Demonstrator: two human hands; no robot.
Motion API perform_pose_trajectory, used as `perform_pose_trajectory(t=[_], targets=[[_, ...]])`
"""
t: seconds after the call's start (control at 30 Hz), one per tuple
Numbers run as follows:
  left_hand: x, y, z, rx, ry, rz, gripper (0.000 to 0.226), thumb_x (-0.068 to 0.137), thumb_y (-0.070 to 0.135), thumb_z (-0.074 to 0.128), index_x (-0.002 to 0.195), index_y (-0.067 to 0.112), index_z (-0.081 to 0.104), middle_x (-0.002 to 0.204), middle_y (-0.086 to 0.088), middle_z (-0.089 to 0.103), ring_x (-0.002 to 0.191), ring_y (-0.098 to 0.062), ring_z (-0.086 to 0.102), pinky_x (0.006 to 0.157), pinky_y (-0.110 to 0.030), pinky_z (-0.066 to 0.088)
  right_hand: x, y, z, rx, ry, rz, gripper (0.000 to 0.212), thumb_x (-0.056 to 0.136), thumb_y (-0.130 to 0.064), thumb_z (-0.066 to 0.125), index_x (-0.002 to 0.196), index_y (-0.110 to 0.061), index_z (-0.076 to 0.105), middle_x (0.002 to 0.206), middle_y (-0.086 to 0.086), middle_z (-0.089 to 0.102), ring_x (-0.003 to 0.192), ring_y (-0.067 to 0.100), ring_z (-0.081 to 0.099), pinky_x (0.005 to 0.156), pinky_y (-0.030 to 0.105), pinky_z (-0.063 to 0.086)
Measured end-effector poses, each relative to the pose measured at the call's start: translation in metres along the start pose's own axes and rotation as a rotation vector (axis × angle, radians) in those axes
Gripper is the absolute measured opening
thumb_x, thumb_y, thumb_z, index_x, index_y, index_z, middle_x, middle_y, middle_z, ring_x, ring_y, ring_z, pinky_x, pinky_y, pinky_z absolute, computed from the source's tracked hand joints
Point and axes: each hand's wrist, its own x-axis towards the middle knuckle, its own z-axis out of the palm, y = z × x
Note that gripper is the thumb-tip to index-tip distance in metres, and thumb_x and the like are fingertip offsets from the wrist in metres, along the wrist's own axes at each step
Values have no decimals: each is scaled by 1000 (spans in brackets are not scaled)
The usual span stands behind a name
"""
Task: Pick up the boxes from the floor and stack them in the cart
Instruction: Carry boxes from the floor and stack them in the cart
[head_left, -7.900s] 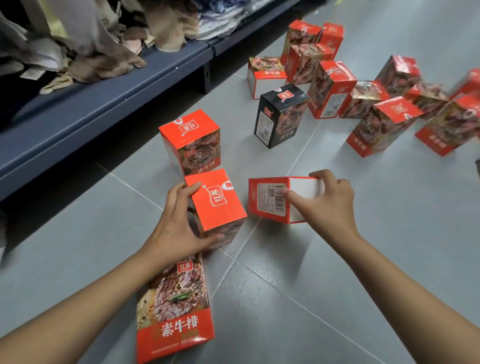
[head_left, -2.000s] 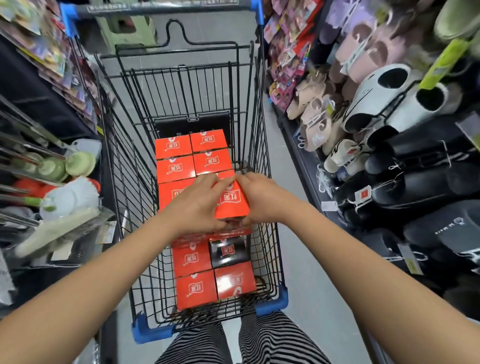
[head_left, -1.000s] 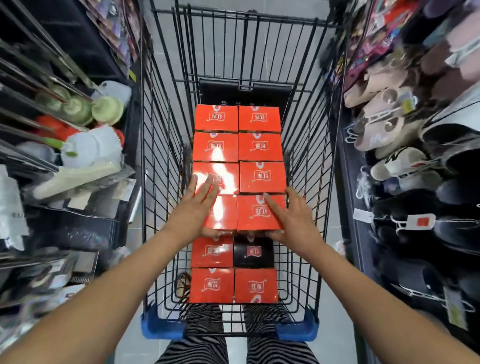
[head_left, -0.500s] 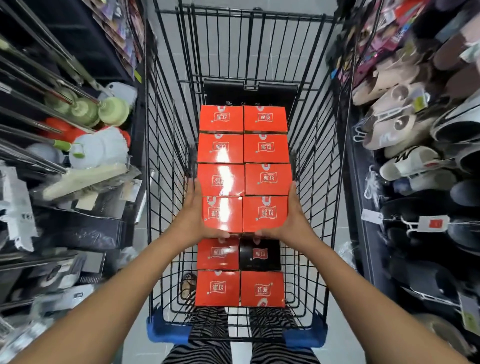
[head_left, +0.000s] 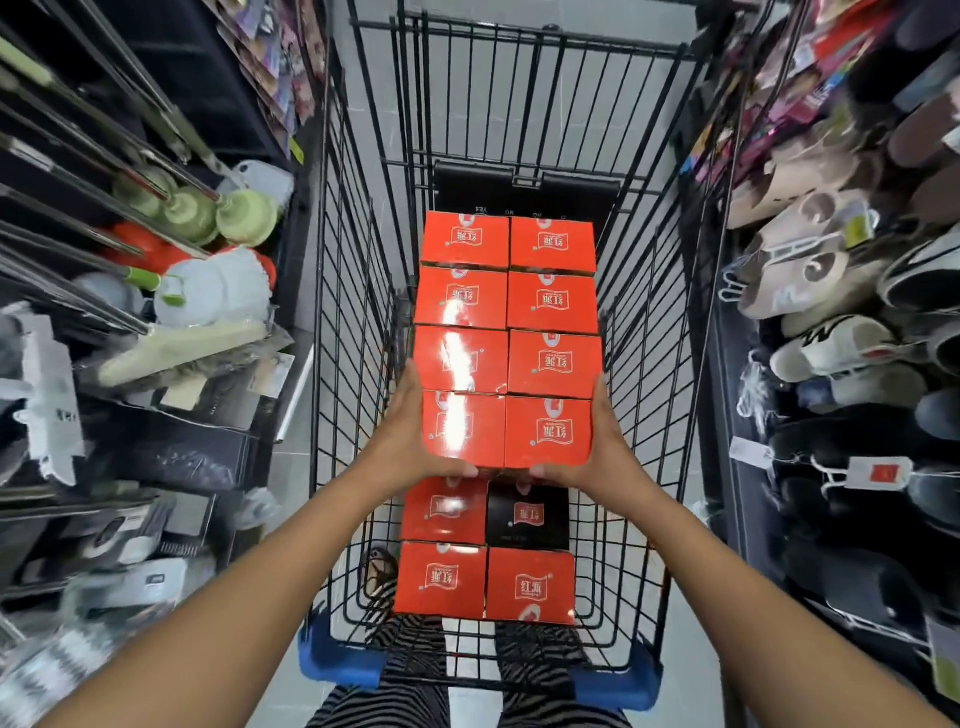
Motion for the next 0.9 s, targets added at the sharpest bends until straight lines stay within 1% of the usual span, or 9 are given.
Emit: perform_pose_trajectory(t=[0.07, 0.13, 0.23, 0.3, 0.43, 0.57, 0.67, 0.8, 0.9], targets=[[-5, 8, -3, 49, -39, 0, 154, 48, 60, 86, 149, 23, -24, 160, 4, -18, 147, -9, -8, 120, -36, 7, -2, -5, -3, -43, 11, 21, 148, 37, -76, 81, 141, -54, -23, 158, -9, 17, 144, 15, 25, 115, 49, 31], [-12, 16, -8, 118, -39, -19, 149, 55, 59, 84, 148, 19, -27, 158, 0, -24, 147, -14, -10, 119, -31, 4, -5, -13, -7, -183, 48, 27, 144, 45, -73, 80, 151, -39, -11, 157, -3, 25, 140, 20, 33, 113, 47, 35], [-34, 29, -13, 210, 31, -19, 139, 62, 67, 74, 149, 19, -24, 158, -4, -22, 148, -20, -7, 120, -39, 6, -14, -31, -10, -511, 182, -27, 125, 63, -72, 71, 154, -18, 5, 158, 13, 20, 143, 32, 24, 117, 46, 26], [-56, 36, -16, 281, 126, -36, 126, 72, 65, 67, 151, 14, -17, 159, -7, -18, 148, -21, -4, 118, -38, 6, -25, -50, -10, -579, 191, -108, 108, 74, -67, 66, 154, -17, 13, 159, 16, 14, 145, 34, 15, 117, 45, 18], [-111, 43, -13, 354, 334, -193, 103, 86, 63, 52, 153, 11, -6, 160, -13, -12, 148, -30, -1, 118, -40, 5, -47, -86, 2, -568, 21, -430, 73, 91, -50, 57, 150, -16, 29, 158, 10, 22, 146, 28, 17, 119, 43, 14], [-179, 35, -1, 430, 548, -442, 91, 89, 65, 43, 153, 11, 5, 160, -17, -1, 147, -32, 5, 117, -43, 10, -76, -122, 39, -771, -150, -646, 74, 89, -58, 41, 145, -9, 39, 151, 15, 36, 138, 34, 32, 114, 44, 22], [-243, 17, 10, 465, 634, -597, 89, 88, 68, 40, 152, 14, 11, 159, -18, 10, 146, -33, 13, 117, -46, 17, -102, -142, 79, -893, -263, -833, 64, 85, -49, 48, 130, -4, 53, 132, 18, 55, 120, 40, 51, 101, 48, 41], [-338, -13, 34, 402, 754, -830, 87, 86, 68, 45, 150, 18, 17, 155, -14, 23, 141, -34, 24, 113, -48, 22, -162, -170, 141, -1067, -345, -1045, 49, 77, -41, 57, 105, -2, 64, 100, 20, 65, 92, 40, 63, 80, 43, 51], [-405, -33, 58, 370, 806, -1026, 86, 85, 68, 45, 150, 18, 17, 154, -14, 24, 140, -34, 26, 113, -48, 22, -215, -179, 191, -1195, -443, -1157, 52, 91, -44, 52, 128, -8, 51, 128, 19, 52, 118, 37, 49, 94, 43, 41]])
